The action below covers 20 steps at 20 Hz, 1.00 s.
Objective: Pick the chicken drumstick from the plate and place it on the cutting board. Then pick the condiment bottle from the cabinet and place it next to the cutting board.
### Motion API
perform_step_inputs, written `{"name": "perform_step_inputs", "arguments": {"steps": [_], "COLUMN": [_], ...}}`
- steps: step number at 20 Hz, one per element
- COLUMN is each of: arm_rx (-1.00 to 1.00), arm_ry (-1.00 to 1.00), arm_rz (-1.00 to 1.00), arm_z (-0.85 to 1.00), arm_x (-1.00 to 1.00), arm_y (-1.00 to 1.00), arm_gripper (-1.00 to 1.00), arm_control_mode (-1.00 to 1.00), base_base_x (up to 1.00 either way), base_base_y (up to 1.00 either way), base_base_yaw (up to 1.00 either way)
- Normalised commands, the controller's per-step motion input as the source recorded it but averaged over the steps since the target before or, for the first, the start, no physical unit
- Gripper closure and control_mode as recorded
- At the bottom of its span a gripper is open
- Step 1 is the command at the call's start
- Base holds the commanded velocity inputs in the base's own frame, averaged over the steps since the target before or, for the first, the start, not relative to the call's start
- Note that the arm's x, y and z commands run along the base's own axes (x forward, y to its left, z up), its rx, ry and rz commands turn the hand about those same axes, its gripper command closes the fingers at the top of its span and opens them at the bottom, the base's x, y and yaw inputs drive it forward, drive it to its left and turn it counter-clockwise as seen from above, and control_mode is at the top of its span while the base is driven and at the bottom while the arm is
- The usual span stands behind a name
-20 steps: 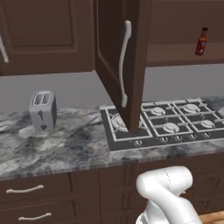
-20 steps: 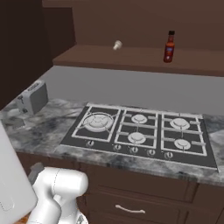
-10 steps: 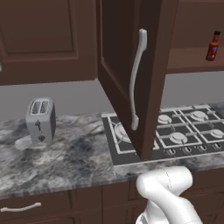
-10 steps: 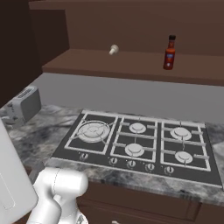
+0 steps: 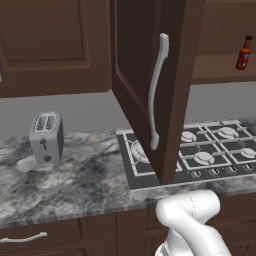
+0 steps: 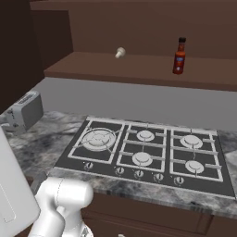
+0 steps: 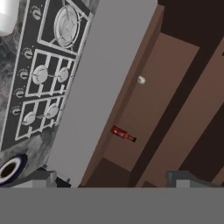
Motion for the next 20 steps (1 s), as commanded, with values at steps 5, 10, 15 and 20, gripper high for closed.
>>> {"name": "perform_step_inputs", "arguments": {"steps": [5,10,15,20], "arm_rx": [0.0,0.0,0.0,0.04], "arm_ry": [0.0,0.0,0.0,0.0], "arm_rz": [0.0,0.0,0.0,0.02], "arm_z": [0.0,0.0,-0.04,0.02], "arm_x": [0.0,0.0,0.0,-0.06], "arm_y": [0.0,0.0,0.0,0.0], "arm_gripper": [-1.0,-1.0,-1.0,-1.0], "arm_control_mode": [1.0,-1.0,-1.0,-1.0], "base_base_x": [0.0,0.0,0.0,0.0], "base_base_y": [0.0,0.0,0.0,0.0], "base_base_yaw": [0.0,0.0,0.0,0.0]}}
